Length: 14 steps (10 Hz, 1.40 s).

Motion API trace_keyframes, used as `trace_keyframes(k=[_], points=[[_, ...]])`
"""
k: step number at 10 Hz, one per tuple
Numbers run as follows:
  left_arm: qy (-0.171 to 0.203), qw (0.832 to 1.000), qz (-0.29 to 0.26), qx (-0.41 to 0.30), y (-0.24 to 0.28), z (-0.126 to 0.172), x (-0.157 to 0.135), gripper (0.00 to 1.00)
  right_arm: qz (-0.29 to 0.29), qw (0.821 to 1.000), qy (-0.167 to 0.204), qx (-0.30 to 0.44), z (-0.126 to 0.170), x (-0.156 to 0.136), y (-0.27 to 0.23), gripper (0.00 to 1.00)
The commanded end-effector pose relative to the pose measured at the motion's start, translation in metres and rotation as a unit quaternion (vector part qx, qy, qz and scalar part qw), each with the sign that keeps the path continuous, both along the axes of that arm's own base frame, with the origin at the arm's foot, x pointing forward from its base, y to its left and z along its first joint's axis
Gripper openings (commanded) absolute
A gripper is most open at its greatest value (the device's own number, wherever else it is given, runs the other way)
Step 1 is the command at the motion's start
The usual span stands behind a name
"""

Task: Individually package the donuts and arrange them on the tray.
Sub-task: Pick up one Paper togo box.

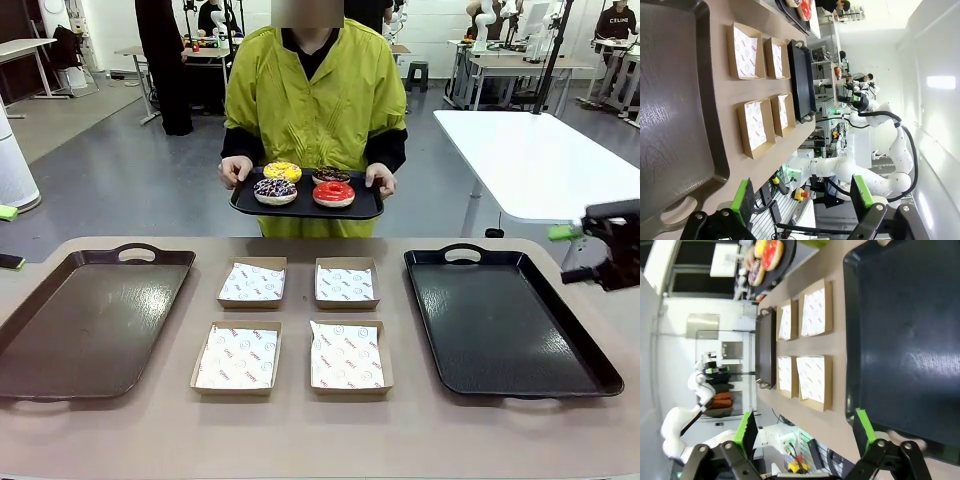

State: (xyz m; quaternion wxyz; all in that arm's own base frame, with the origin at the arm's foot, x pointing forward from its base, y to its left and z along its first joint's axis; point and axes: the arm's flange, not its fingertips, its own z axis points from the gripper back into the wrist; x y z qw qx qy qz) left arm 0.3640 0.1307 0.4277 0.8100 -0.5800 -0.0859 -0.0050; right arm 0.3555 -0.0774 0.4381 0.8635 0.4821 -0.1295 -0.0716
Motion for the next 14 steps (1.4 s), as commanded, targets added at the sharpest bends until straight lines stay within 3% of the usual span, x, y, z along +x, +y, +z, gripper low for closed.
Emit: trace_keyframes(k=[1,4,7,10,12,13,14], points=[[-0.005,1.0,0.002,-0.005,0.0,0.001,0.0,1.0,0.004,0.996,0.064,-0.058,0.04,0.064,0.05,1.0],[-0.005,1.0,0.002,-0.005,0.0,0.001,0.0,1.0,0.011,0.975,0.114,-0.188,0.05,0.138,0.15,1.0],[-0.005,1.0,0.002,-0.005,0.0,0.001,0.0,1.0,0.022,0.933,0.122,-0.339,0.009,0.177,0.243,1.0],[-0.005,1.0,0.002,-0.005,0.0,0.001,0.0,1.0,0.028,0.905,0.116,-0.407,-0.036,0.186,0.294,1.0],[-0.005,1.0,0.002,-0.005,0.0,0.001,0.0,1.0,0.039,0.904,0.108,-0.413,-0.052,0.181,0.308,1.0],[-0.005,1.0,0.002,-0.005,0.0,0.001,0.0,1.0,0.056,0.917,0.095,-0.383,-0.047,0.174,0.308,1.0],[-0.005,1.0,0.002,-0.005,0.0,0.001,0.0,1.0,0.052,0.904,0.114,-0.408,-0.054,0.175,0.304,1.0]])
